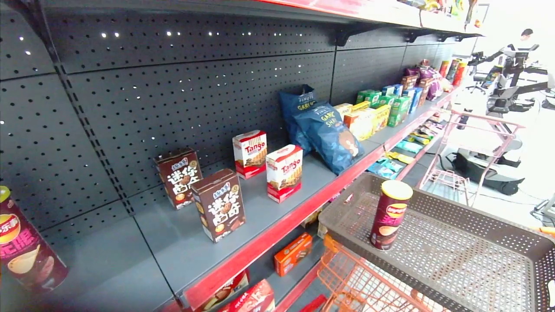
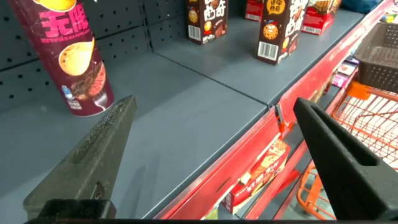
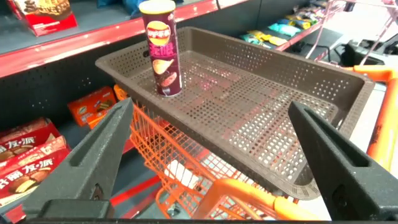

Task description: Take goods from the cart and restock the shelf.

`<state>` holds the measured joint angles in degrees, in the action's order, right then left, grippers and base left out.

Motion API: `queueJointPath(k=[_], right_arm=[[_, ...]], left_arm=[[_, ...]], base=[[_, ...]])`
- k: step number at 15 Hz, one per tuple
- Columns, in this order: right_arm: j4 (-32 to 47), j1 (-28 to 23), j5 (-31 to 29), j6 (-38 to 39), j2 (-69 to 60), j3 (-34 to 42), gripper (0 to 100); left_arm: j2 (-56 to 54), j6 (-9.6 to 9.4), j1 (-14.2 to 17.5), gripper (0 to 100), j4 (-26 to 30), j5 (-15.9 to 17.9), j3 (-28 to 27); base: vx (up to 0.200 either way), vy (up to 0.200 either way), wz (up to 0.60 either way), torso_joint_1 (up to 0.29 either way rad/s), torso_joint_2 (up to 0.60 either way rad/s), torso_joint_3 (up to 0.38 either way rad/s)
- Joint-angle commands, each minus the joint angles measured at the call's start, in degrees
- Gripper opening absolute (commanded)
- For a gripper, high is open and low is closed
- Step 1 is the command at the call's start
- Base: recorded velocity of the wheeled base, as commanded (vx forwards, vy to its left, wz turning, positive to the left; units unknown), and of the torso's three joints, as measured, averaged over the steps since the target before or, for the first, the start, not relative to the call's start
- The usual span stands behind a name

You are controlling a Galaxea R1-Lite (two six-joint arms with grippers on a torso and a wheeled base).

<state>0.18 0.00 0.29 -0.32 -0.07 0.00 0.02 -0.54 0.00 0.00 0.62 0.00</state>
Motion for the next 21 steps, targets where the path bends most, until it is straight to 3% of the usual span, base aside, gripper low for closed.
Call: queueJointPath(k=[1,8,11,15,16,17,21], right_arm=[[-0.01,0.0,0.06,-0.03,0.07,0.0,100],[-0.01,-0.09,-0.91,0.23,0.07,0.0,100],[-0.01,0.0,-0.47,0.05,0.07,0.0,100],[-0.53,0.0,0.41,0.14,0.07,-0.53,100],[0.96,0.26,2.7,0.14,4.73,-12.13,100],[5.79,0.35,2.87,-0.12,12.91,-17.14,100],[12.12,0.0,3.4,2.87,19.76,-25.31,100]], left_arm=[[-0.02,0.01,0.0,100,0.0,-0.01,0.0],[-0.02,0.01,0.0,100,0.0,-0.01,0.0],[-0.02,0.01,0.0,100,0.0,-0.01,0.0],[-0.02,0.01,0.0,100,0.0,-0.01,0.0],[-0.02,0.01,0.0,100,0.0,-0.01,0.0],[-0.02,0.01,0.0,100,0.0,-0.01,0.0],[-0.02,0.01,0.0,100,0.0,-0.01,0.0]], base=[[0.0,0.0,0.0,0.0,0.0,0.0],[0.0,0.0,0.0,0.0,0.0,0.0],[0.0,0.0,-0.6,0.001,0.0,0.002],[0.0,0.0,0.0,0.0,0.0,0.0],[0.0,0.0,0.0,0.0,0.0,0.0],[0.0,0.0,0.0,0.0,0.0,0.0],[0.0,0.0,0.0,0.0,0.0,0.0]])
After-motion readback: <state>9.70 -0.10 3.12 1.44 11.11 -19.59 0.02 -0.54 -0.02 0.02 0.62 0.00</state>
